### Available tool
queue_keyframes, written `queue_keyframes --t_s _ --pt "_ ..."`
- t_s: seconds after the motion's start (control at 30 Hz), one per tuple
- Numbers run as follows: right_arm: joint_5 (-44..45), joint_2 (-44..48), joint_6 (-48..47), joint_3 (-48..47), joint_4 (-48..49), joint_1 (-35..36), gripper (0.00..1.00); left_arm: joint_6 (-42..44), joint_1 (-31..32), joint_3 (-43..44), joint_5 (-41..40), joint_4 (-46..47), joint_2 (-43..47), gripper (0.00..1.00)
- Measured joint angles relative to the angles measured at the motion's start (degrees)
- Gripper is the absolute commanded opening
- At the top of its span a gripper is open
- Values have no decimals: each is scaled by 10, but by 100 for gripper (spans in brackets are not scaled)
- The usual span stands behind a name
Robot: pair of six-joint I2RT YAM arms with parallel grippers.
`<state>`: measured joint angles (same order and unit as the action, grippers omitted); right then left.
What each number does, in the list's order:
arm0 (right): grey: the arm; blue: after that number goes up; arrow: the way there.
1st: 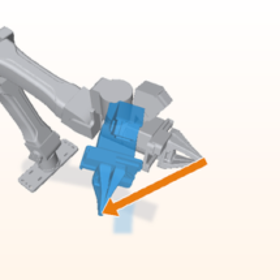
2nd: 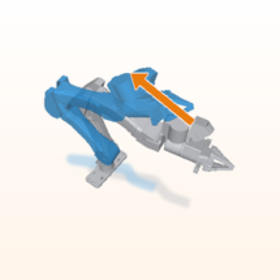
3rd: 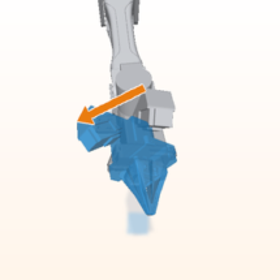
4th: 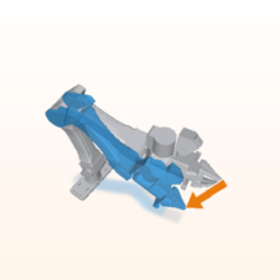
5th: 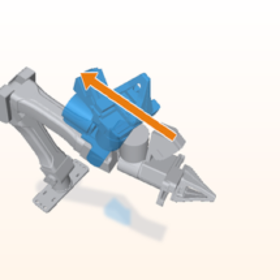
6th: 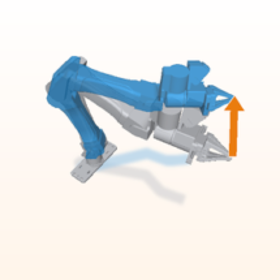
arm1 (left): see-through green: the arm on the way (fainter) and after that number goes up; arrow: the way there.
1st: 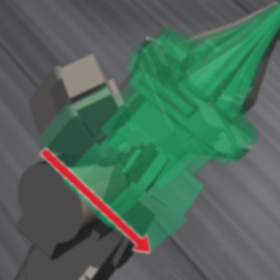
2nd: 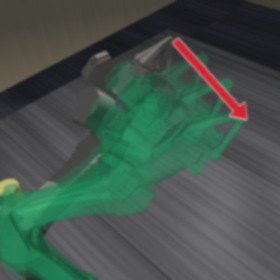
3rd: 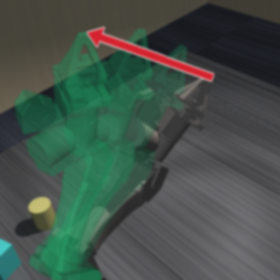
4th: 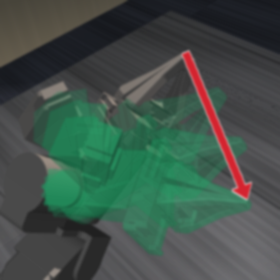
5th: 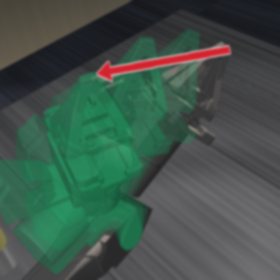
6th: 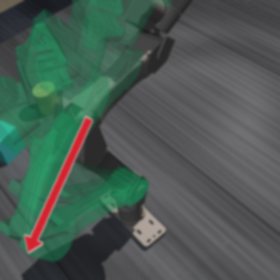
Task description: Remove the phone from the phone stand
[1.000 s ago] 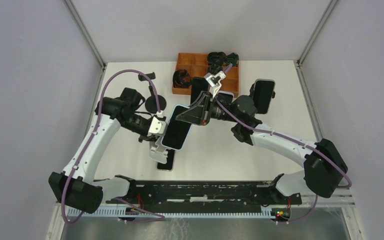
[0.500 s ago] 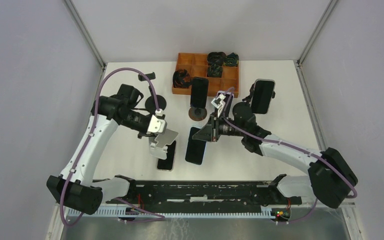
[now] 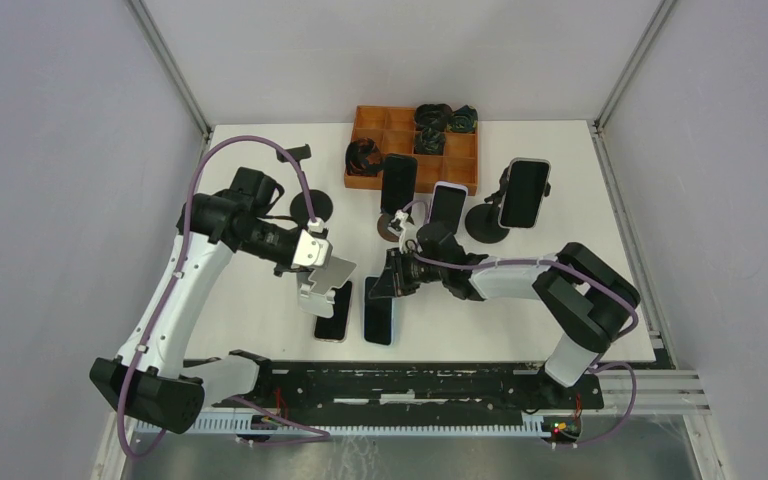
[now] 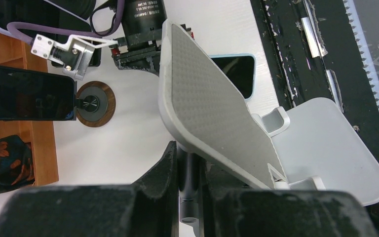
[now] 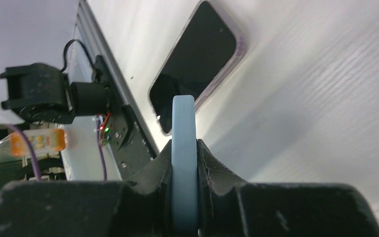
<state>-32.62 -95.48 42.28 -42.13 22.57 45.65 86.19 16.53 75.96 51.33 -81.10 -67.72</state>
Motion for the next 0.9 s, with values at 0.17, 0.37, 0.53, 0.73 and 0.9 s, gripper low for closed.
queue_keyframes --t_s 0.17,0.37,0.53,0.73,0.9 --pt "49 -23 3 -17 -15 3 42 0 0 0 0 0 1 2" --pt "137 -22 -17 -26 -56 5 86 0 0 0 0 0 1 2" --pt "209 1 -49 -26 -121 5 98 0 0 0 0 0 1 2" --pt "247 80 -79 -4 -154 5 98 0 0 0 0 -1 1 2" --pt "238 96 -83 28 -159 21 96 0 0 3 0 -3 1 2"
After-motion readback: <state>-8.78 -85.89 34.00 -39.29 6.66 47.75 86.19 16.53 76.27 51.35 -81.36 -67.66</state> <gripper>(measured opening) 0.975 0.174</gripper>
